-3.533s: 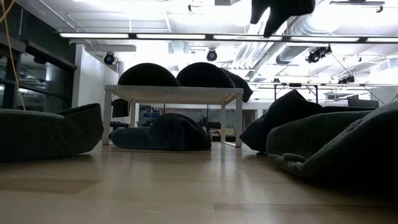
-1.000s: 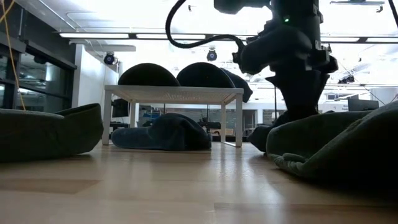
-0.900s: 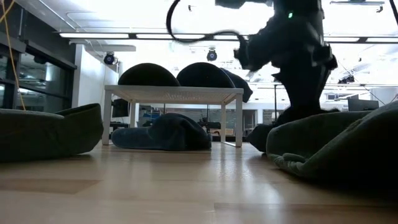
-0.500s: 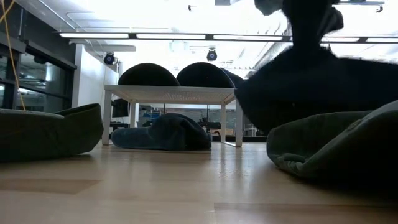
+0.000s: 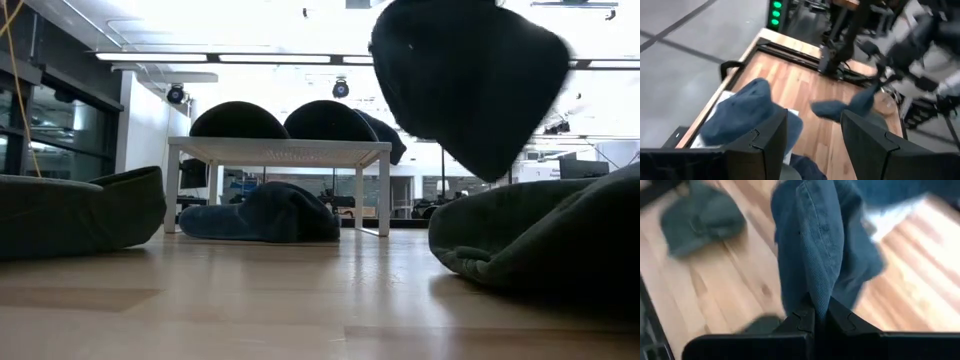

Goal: Pick & Place hat
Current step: Stack the right blue cap on the blue cap on the shelf

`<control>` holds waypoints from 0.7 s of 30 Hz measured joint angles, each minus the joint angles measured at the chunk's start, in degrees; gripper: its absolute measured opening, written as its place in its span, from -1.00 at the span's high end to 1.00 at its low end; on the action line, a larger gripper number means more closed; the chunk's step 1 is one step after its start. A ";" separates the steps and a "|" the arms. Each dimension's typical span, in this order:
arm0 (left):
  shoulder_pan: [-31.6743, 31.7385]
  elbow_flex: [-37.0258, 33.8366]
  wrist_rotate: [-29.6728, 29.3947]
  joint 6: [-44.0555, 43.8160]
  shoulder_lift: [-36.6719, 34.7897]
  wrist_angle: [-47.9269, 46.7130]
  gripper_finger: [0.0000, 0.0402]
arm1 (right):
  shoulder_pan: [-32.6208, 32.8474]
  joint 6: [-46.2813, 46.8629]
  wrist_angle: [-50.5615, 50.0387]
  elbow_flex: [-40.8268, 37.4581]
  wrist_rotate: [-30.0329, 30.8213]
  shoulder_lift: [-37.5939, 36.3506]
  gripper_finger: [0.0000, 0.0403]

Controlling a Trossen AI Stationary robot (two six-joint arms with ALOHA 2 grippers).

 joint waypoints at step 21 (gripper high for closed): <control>-13.69 -13.59 -0.70 4.61 0.21 20.40 0.10 | -3.42 -40.52 25.24 0.02 1.78 -15.80 0.98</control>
